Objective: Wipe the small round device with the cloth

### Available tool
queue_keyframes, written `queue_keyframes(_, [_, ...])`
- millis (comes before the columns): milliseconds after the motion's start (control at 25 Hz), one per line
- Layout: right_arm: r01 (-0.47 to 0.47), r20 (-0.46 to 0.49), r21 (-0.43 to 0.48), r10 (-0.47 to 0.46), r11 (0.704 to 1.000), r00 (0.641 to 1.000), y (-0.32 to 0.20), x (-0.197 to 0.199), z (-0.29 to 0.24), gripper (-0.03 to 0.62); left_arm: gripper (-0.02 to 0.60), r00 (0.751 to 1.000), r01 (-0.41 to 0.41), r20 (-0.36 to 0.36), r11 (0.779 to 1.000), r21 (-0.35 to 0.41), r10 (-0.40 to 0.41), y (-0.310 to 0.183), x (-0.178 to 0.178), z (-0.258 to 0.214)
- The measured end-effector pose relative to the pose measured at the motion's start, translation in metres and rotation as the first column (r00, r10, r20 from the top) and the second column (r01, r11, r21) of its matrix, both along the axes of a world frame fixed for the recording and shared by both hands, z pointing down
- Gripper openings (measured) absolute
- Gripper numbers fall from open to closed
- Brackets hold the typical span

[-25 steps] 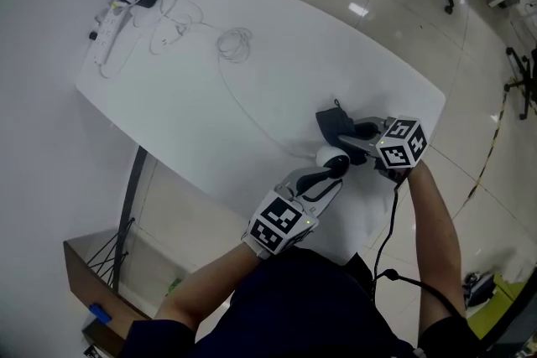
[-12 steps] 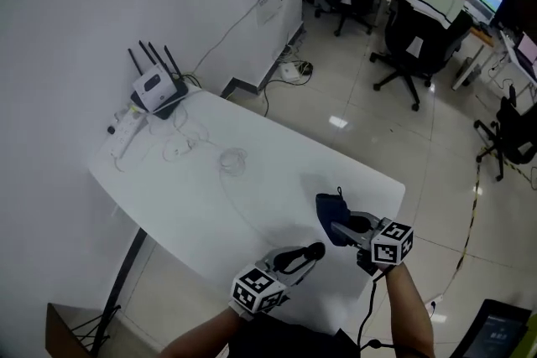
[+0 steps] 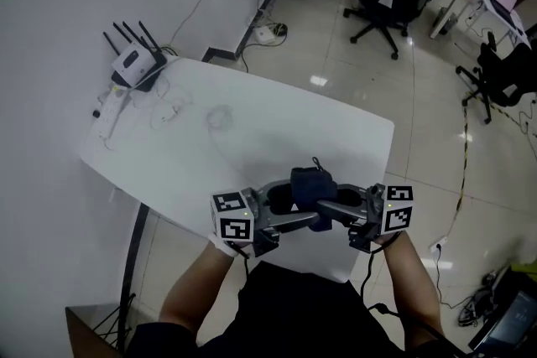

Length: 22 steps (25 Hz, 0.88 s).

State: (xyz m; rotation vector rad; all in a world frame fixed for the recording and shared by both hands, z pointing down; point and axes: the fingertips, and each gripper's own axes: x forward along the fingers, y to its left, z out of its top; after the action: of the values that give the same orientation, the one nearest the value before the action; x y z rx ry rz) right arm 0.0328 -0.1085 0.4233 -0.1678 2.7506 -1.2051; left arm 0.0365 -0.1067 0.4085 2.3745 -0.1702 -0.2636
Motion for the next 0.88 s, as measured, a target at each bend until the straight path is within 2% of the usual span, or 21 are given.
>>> queue_keyframes(80, [-0.018, 0.012, -0.03, 0.018, 0.999, 1.0, 0.0, -0.005, -0.001, 0.077, 0.273, 0.999, -0.026, -0.043, 1.0, -0.006, 0.025, 0.003, -0.001, -0.006])
queue_keyframes(160, [-0.044, 0.027, -0.071, 0.046, 0.997, 0.999, 0.001, -0.012, 0.005, 0.078, 0.2, 0.996, -0.031, -0.079, 0.999, -0.018, 0.029, 0.006, -0.008, -0.004])
queue_keyframes(280, [-0.065, 0.049, -0.126, 0.072, 0.99, 0.996, 0.006, -0.019, 0.014, 0.077, 0.186, 0.996, -0.035, -0.09, 0.998, -0.056, 0.03, 0.011, -0.018, 0.004])
queue_keyframes(520, [-0.088, 0.089, -0.197, 0.107, 0.977, 0.99, 0.008, -0.018, 0.019, 0.081, 0.175, 0.998, -0.009, -0.065, 0.994, -0.109, 0.001, 0.013, -0.021, 0.009])
queue_keyframes(760, [-0.113, 0.137, -0.237, 0.148, 0.965, 0.979, 0.007, -0.031, 0.025, 0.101, 0.163, 0.994, 0.047, -0.092, 0.985, -0.169, -0.063, 0.007, -0.044, 0.02])
queue_keyframes(880, [-0.121, 0.158, -0.25, 0.164, 0.961, 0.974, 0.006, -0.031, 0.026, 0.128, 0.111, 0.992, 0.082, -0.082, 0.977, -0.196, -0.1, 0.003, -0.052, 0.029])
